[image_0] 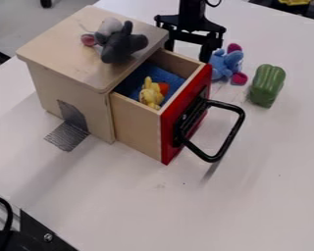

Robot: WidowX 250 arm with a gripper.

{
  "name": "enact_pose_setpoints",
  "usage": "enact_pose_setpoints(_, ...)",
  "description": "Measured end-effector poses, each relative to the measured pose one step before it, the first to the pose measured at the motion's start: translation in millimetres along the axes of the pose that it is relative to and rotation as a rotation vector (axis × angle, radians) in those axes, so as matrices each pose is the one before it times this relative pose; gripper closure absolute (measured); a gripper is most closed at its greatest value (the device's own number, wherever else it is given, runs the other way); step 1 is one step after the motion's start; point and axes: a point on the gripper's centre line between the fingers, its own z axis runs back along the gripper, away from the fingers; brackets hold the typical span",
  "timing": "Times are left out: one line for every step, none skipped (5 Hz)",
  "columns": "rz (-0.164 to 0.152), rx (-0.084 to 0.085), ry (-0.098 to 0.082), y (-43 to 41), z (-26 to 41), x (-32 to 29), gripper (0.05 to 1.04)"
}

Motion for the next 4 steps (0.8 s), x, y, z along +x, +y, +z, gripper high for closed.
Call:
enact_pose_setpoints(0.0085,0.0131,-0.0044,2.08,0.02,0.69,0.085)
enact_pose_setpoints(0.0090,0.0114,0.0000,-0.60,1.89,0.40,0.084)
enact_pose_setpoints(0.0109,-0.0181,-0.0273,-2.41,17.72,0.48,0.085)
enact_pose_setpoints(0.0091,-0.0467,-0.0646,-7.47,27.74,3.34,0.084)
